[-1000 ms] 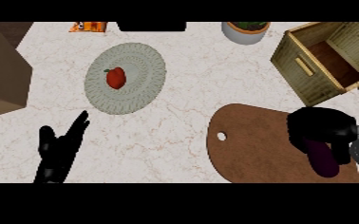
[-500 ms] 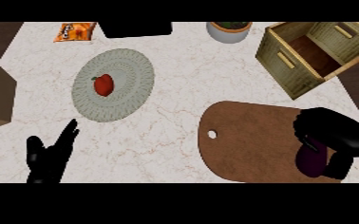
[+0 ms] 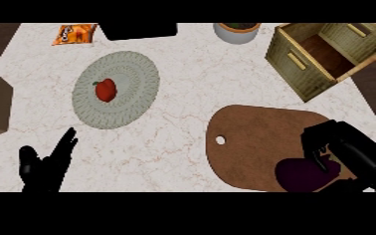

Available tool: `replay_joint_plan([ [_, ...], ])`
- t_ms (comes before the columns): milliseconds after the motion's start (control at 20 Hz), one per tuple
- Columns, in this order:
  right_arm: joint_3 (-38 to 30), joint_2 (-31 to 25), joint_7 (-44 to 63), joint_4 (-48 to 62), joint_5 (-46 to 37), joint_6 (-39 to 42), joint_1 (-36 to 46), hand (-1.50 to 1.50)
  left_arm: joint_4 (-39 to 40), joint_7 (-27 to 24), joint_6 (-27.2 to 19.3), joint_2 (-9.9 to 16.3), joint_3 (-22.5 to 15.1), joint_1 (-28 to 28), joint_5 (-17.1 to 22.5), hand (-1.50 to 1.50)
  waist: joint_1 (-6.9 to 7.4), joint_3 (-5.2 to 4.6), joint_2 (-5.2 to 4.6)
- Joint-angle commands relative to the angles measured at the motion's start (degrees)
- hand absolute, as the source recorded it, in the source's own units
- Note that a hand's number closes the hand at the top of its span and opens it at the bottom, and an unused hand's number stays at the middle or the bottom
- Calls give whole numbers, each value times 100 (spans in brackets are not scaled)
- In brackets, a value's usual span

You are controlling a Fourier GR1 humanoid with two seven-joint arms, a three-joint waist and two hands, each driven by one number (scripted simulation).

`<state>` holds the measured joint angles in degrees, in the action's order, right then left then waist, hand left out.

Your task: Pick the eggplant from the cutting board and place it in the basket

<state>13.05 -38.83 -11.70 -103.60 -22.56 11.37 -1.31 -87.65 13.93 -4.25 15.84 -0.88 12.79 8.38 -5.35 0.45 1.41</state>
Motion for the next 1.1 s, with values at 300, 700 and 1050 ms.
replay_joint_plan([
  [300,-2586,-136,2096,-1767,3325,387,254,150,240,2,142,-5,-36,200,4,0,169,-78,-57],
  [700,-4011,-1531,4340,-1014,4886,134,1912,150,317,135,110,-261,-433,-110,-253,0,544,-67,-132],
  [1050,-3798,-2591,4525,799,5038,502,3024,150,457,191,94,-404,-487,-474,-346,0,724,-56,-186],
])
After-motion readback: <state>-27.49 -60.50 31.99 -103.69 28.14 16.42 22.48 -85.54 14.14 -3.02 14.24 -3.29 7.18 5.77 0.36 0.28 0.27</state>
